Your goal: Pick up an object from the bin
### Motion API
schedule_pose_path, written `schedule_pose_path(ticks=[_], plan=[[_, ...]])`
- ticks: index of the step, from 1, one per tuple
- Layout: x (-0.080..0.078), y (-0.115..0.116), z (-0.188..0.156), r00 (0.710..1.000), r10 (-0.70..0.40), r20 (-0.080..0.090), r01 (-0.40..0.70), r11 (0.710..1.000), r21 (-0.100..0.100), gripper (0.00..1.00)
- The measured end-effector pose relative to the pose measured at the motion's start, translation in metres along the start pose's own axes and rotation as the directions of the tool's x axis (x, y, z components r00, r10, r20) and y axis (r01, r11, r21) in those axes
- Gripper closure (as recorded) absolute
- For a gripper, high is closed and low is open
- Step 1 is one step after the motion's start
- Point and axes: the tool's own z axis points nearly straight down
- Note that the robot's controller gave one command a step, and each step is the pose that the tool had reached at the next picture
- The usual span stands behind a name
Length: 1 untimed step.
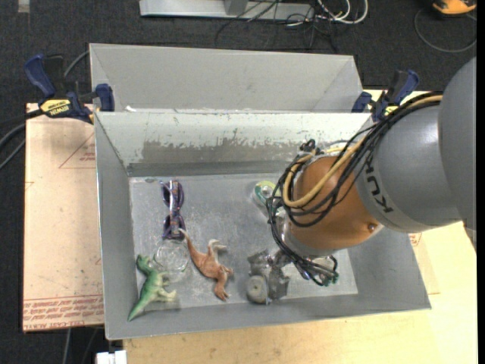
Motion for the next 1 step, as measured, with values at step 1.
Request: schedule_pose_path(ticks=[1], plan=[[-0.005, 0.0124, -0.0023, 1.0, 0.006, -0.003, -0.006, 1.0, -0.001, 1.0]])
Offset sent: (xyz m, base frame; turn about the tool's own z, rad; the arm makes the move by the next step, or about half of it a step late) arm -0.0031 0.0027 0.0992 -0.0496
